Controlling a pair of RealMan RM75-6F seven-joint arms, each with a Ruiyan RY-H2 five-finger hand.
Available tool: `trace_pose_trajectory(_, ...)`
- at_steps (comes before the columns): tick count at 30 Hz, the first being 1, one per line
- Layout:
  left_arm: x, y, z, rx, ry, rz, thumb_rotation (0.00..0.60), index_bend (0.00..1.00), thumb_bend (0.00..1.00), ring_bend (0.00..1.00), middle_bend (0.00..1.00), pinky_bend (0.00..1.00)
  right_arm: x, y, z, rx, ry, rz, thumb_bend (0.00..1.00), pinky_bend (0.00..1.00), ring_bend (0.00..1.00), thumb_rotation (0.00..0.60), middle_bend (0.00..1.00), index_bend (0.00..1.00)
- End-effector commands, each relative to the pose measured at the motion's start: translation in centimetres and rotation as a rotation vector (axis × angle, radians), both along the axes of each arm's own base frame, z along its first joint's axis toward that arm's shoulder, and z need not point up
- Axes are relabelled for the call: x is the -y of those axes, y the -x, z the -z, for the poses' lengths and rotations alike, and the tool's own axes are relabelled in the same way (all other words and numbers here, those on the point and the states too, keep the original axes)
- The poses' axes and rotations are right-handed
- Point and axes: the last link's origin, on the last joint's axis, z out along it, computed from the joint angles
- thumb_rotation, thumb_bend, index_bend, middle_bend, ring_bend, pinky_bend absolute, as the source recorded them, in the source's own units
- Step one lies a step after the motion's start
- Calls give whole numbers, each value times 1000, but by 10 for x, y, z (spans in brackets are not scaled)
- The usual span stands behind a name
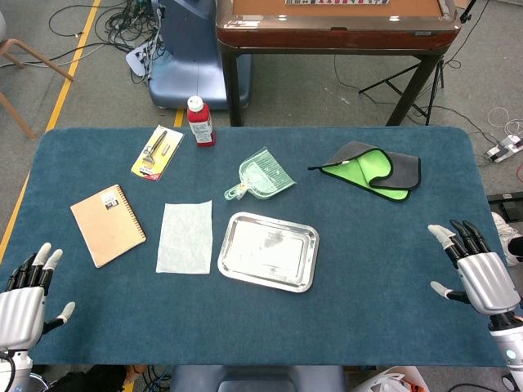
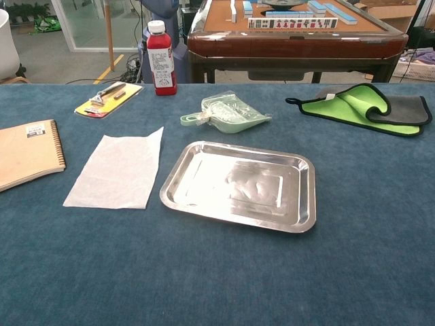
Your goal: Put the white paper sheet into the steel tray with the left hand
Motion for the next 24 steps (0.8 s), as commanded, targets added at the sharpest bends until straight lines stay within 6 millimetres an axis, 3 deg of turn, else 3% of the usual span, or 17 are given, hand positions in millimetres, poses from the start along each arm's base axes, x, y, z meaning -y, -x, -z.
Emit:
trace_pose_trajectory(1, 0, 3, 0, 3, -2, -9, 600, 64, 189, 11, 18, 104, 2, -2, 2, -1, -7, -2, 64, 51, 0, 600, 169, 81)
trace_pose_trajectory(6, 0, 6, 0, 2, 0, -19, 600, 66, 189, 12, 19, 104, 6, -5, 3, -6, -5, -9, 64, 51, 0, 600, 169, 81)
trace_pose_trajectory(15, -11, 6, 4, 18, 30, 39, 600, 142, 209, 56, 55, 104, 9, -12, -17, -25, 82, -23, 63, 51, 0, 600, 169, 81)
trace_pose_trajectory(24, -44, 1, 35, 67, 206, 137, 600, 192, 238, 64, 71, 104, 12, -20, -26, -39, 112, -30, 64, 51, 0, 600, 169, 81)
